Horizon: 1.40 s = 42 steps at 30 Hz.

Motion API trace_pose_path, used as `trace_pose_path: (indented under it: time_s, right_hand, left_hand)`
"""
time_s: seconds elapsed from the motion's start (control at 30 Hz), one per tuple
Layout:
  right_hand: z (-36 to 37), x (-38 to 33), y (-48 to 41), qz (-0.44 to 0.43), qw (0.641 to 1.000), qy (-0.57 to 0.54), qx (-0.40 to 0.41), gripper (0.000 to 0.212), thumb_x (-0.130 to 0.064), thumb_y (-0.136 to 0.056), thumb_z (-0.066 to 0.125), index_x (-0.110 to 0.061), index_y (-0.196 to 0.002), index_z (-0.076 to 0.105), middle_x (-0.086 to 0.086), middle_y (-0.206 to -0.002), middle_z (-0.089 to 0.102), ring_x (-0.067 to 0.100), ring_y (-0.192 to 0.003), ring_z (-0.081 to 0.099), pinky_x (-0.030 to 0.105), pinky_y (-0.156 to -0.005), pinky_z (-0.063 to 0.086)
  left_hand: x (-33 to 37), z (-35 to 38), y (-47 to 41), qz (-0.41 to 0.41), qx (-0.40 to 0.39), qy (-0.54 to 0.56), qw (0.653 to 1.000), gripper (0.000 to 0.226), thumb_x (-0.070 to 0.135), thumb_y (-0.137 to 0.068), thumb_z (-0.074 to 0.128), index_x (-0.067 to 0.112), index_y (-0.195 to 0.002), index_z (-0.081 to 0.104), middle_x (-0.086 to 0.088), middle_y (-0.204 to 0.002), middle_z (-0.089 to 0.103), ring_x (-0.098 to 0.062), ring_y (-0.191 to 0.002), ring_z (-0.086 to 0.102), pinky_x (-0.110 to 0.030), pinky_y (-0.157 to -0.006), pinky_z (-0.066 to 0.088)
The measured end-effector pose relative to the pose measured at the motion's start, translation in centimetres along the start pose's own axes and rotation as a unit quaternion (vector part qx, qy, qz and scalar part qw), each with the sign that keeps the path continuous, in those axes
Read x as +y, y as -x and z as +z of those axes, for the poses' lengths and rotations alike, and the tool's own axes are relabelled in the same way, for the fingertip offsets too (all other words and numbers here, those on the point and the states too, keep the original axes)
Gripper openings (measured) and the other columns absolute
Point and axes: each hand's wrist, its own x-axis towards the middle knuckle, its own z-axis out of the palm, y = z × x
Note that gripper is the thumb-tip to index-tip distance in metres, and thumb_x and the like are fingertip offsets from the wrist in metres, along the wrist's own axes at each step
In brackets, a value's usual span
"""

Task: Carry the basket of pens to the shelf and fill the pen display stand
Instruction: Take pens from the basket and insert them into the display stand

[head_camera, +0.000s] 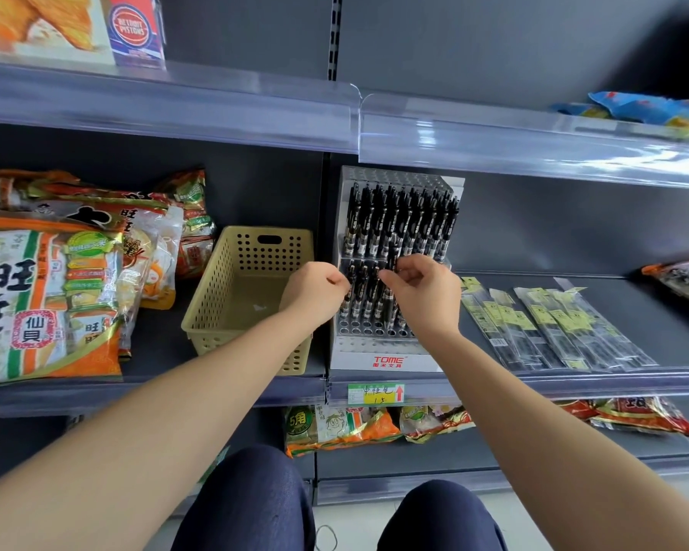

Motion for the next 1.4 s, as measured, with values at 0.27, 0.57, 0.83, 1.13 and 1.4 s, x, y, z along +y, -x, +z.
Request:
trace_pose_path:
  time_s: [0.27, 0.57, 0.83, 1.13, 1.4]
  right_hand:
    - [1.0, 0.8, 0.1, 0.027, 0.999, 0.044, -0.004, 0.016, -0.028, -0.086, 0.069, -0.014, -0.088, 0.062, -0.005, -0.067, 0.058, 0.015, -0.065, 0.055, 0.028, -0.064, 0.047]
    - [1.5, 0.9, 0.0, 0.028, 0.998, 0.059, -0.011, 0.015, -0.03, -0.089, 0.065, -0.017, -0.088, 0.057, -0.008, -0.064, 0.056, 0.006, -0.058, 0.049, 0.019, -0.053, 0.039]
    - [2.1, 1.5, 0.4, 0.036, 0.987, 0.144, -0.054, 0.022, -0.035, -0.087, 0.066, -0.013, -0.09, 0.066, 0.0, -0.068, 0.066, 0.017, -0.064, 0.061, 0.025, -0.059, 0.05]
    - [2.7, 2.8, 0.9, 0.069, 0.955, 0.269, -0.101, 0.05, -0.035, -0.091, 0.06, -0.016, -0.049, 0.041, -0.001, -0.045, 0.042, 0.017, -0.043, 0.04, 0.017, -0.044, 0.029]
    - [2.5, 2.9, 1.2, 0.038, 0.957, 0.27, -0.097, 0.05, -0.043, -0.093, 0.053, -0.015, -0.052, 0.043, -0.001, -0.047, 0.044, 0.02, -0.044, 0.042, 0.019, -0.044, 0.03]
  left_hand:
    - [-1.8, -0.9, -0.7, 0.014, 0.013, -0.156, 0.988, 0.019, 0.02, -0.095, 0.053, 0.024, -0.09, 0.071, 0.007, -0.092, 0.069, -0.015, -0.081, 0.063, -0.029, -0.065, 0.054]
    - [-2.7, -0.8, -1.2, 0.001, 0.013, -0.164, 0.986, 0.015, 0.025, -0.095, 0.055, 0.028, -0.09, 0.07, 0.008, -0.093, 0.069, -0.014, -0.08, 0.063, -0.025, -0.059, 0.049]
    - [-2.3, -0.8, -1.1, 0.008, 0.012, -0.152, 0.988, 0.019, 0.018, -0.094, 0.054, 0.025, -0.086, 0.07, 0.006, -0.088, 0.07, -0.015, -0.079, 0.066, -0.03, -0.065, 0.056]
    - [-2.0, -0.9, -1.1, 0.003, 0.019, -0.147, 0.989, 0.018, 0.017, -0.093, 0.054, 0.027, -0.088, 0.069, 0.008, -0.091, 0.068, -0.014, -0.083, 0.062, -0.025, -0.06, 0.049]
    - [-1.9, -1.0, -1.0, 0.015, 0.023, -0.148, 0.989, 0.018, 0.017, -0.093, 0.054, 0.024, -0.088, 0.07, 0.009, -0.089, 0.069, -0.014, -0.081, 0.063, -0.027, -0.064, 0.053]
